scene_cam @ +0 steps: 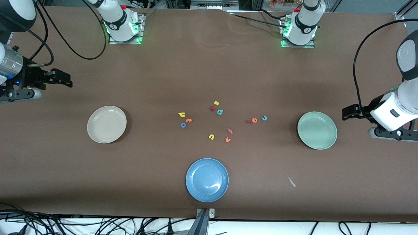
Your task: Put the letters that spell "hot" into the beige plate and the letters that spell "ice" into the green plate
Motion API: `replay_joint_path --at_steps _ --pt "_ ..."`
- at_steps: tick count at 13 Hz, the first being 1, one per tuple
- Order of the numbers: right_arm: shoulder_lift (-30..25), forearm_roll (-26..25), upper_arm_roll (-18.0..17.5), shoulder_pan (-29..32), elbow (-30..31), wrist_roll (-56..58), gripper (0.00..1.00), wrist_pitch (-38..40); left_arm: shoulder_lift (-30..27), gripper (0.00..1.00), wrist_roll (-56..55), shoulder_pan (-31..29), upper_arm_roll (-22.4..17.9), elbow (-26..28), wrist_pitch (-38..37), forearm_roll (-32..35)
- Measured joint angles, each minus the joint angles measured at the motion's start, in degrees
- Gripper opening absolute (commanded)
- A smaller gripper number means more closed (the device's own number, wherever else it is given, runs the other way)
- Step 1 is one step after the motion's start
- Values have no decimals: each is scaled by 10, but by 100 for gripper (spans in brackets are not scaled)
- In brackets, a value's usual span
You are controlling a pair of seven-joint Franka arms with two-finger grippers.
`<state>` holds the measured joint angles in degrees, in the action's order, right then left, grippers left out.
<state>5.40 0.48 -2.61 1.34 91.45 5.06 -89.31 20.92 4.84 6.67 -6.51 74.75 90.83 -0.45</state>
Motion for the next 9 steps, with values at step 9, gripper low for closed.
replay_joint_path --at_steps 9 --pt "0 0 0 0 0 0 100 0 24 100 -22 3 1 3 0 -33"
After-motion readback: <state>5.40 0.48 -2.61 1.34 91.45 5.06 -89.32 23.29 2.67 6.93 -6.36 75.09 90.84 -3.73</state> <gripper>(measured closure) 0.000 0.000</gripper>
